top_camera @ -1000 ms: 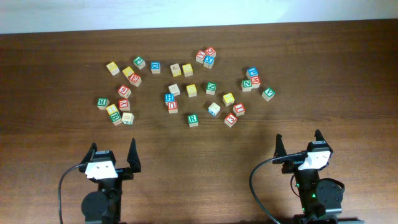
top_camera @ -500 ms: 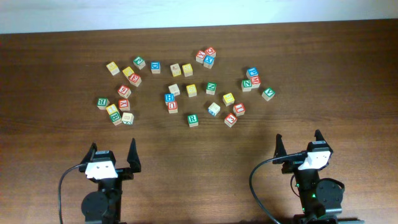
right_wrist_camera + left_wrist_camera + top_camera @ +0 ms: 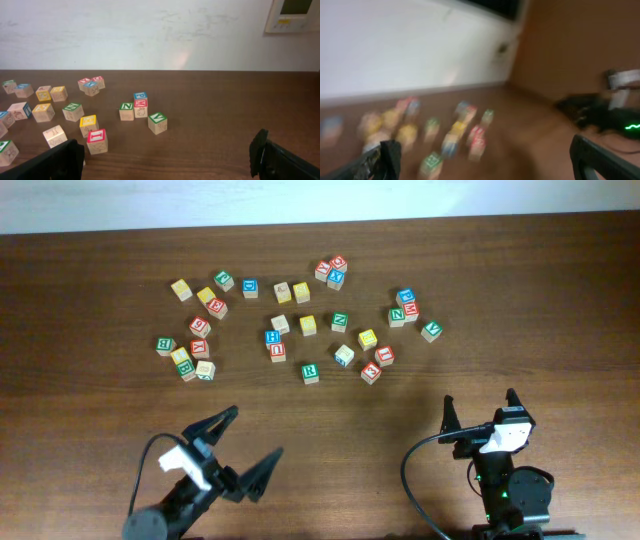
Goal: Spell out RSS
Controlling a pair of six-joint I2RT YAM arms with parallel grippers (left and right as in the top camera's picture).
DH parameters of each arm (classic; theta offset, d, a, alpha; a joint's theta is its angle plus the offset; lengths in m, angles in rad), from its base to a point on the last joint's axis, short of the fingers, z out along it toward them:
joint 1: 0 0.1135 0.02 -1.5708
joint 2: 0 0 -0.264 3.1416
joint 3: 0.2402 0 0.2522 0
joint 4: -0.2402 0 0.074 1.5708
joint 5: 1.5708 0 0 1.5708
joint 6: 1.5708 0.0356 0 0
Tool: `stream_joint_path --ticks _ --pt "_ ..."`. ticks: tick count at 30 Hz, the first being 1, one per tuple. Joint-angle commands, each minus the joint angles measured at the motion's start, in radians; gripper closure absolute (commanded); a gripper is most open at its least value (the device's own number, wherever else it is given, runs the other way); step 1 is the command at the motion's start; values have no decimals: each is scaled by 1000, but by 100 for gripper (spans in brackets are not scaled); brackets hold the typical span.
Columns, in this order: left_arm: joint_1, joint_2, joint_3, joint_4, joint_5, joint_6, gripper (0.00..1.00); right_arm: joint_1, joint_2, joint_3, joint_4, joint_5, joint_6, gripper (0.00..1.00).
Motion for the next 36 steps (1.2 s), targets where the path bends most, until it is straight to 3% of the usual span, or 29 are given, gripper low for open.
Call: stream_joint_path --ticks 1,3,5,8,12,14,16,20,24,31,33,36 --pt "4 -5 0 327 153 -161 1 -6 -8 -6 -6 16 4 2" --pt "4 -5 1 591 105 -175 1 -6 -8 -6 -6 16 4 2" --pt "4 -5 16 724 -37 -217 1 -6 -8 -6 -6 16 4 2" --pt "4 -3 75 727 -180 -238 1 -6 -8 -6 -5 16 4 2" --pt "4 35 200 630 -257 -229 1 -6 -8 -6 -6 16 4 2" --pt "4 89 309 530 -247 -165 1 -6 -8 -6 -6 16 4 2" --pt "4 187 484 301 -181 -77 1 -6 -8 -6 -6 16 4 2" --pt "5 428 829 -368 -231 60 1 -6 -8 -6 -6 16 4 2" --pt "5 687 1077 -771 -173 119 1 -6 -8 -6 -6 16 4 2" --pt "4 843 1104 -837 -134 120 1 -6 -8 -6 -6 16 4 2" --pt "4 879 1117 -854 -192 119 1 -6 -8 -6 -6 16 4 2" --pt "4 1009 1243 -1086 -429 104 1 -6 -8 -6 -6 16 4 2"
